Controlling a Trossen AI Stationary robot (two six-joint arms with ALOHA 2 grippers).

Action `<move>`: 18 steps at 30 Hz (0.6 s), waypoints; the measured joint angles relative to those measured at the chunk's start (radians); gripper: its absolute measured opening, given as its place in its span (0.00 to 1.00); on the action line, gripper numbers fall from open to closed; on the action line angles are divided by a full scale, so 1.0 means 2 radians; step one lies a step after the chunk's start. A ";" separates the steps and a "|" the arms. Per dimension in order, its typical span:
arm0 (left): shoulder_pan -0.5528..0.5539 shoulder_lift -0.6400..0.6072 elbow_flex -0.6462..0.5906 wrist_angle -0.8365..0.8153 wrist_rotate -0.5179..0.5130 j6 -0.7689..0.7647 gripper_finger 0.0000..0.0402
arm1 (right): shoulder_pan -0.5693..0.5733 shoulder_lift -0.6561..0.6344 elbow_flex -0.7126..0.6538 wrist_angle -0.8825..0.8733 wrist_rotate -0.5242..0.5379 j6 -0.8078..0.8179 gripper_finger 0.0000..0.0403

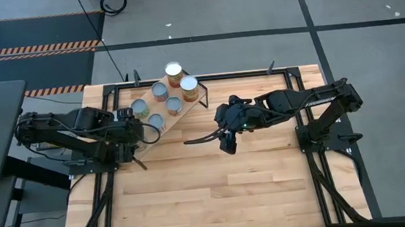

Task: Pick and place cans onto a shelf
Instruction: Put the canned peaches on the shelf

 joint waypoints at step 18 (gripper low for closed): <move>0.001 0.000 0.000 -0.001 -0.028 -0.007 0.91 | 0.000 0.000 0.000 0.000 0.000 0.013 0.66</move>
